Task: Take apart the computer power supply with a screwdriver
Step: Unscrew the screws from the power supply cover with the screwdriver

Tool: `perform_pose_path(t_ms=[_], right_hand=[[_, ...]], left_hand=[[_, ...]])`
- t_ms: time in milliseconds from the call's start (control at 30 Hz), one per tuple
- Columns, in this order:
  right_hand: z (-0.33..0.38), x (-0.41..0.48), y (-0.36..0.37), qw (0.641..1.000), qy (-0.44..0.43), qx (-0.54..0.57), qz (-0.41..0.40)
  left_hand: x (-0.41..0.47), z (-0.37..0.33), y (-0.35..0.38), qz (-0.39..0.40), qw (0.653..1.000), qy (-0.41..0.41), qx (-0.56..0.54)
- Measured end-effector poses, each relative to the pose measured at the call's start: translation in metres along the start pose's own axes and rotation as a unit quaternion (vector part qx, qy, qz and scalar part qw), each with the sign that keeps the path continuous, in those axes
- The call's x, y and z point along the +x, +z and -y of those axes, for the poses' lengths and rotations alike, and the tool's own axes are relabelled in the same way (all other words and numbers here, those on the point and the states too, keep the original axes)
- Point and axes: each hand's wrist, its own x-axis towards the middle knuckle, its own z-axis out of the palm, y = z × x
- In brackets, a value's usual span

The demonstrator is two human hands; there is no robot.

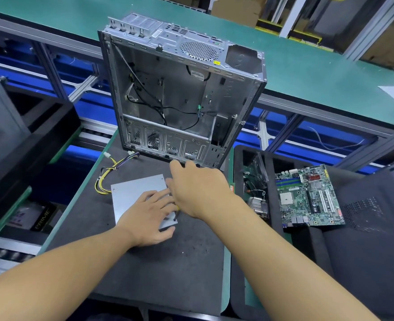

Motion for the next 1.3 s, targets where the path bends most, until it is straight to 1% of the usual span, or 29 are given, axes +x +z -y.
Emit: perform_pose_path(t_ms=[67, 233, 300, 367, 433, 500, 567, 633, 700, 800, 900, 1033, 1167, 1233, 1300], right_hand=[[0.001, 0.0, -0.001, 1.0, -0.012, 0.009, 0.013], [0.001, -0.004, -0.003, 0.992, -0.022, 0.108, 0.056], [0.001, -0.005, -0.002, 0.993, -0.011, 0.099, 0.059], [0.0, -0.005, -0.001, 0.996, 0.007, 0.075, 0.047], [-0.001, -0.004, 0.002, 0.997, 0.008, 0.064, 0.031], [-0.002, -0.002, 0.002, 0.996, -0.001, 0.078, 0.036], [-0.003, -0.002, 0.0, 0.993, -0.013, 0.098, 0.061], [-0.004, -0.002, -0.003, 0.99, -0.023, 0.113, 0.079], [-0.003, -0.003, -0.003, 0.991, -0.022, 0.106, 0.082], [-0.001, -0.001, -0.006, 0.994, 0.008, 0.082, 0.072], [0.0, 0.002, -0.006, 0.996, -0.013, 0.062, 0.07], [-0.002, 0.002, -0.009, 0.99, -0.04, 0.092, 0.095], [-0.003, 0.006, -0.003, 0.997, 0.003, 0.055, 0.053], [-0.003, 0.009, 0.002, 0.998, -0.005, 0.05, 0.026], [-0.004, 0.009, 0.003, 0.997, -0.028, 0.064, 0.026]], left_hand=[[0.0, 0.0, -0.001, 0.004, 1.0, 0.002, 0.009], [-0.001, 0.001, 0.002, 0.054, 0.998, -0.021, 0.024], [-0.001, 0.001, 0.001, 0.036, 0.999, -0.013, 0.021], [0.0, 0.0, -0.001, 0.008, 1.0, -0.001, 0.019], [0.0, -0.001, -0.002, -0.004, 1.0, 0.005, 0.012], [-0.001, 0.0, 0.0, 0.007, 1.0, 0.003, 0.007], [-0.002, 0.001, 0.002, 0.035, 0.999, -0.004, 0.006], [-0.003, 0.003, 0.004, 0.047, 0.999, -0.006, 0.005], [-0.003, 0.003, 0.005, 0.03, 1.0, 0.008, -0.001], [-0.003, 0.003, 0.003, -0.029, 0.998, 0.043, -0.019], [-0.005, 0.005, 0.006, -0.051, 0.997, 0.057, -0.015], [-0.006, 0.007, 0.006, -0.068, 0.995, 0.068, 0.007], [-0.005, 0.006, 0.006, -0.053, 0.995, 0.075, 0.029], [-0.006, 0.007, 0.008, -0.046, 0.995, 0.081, 0.037], [-0.005, 0.007, 0.009, -0.048, 0.994, 0.083, 0.043]])
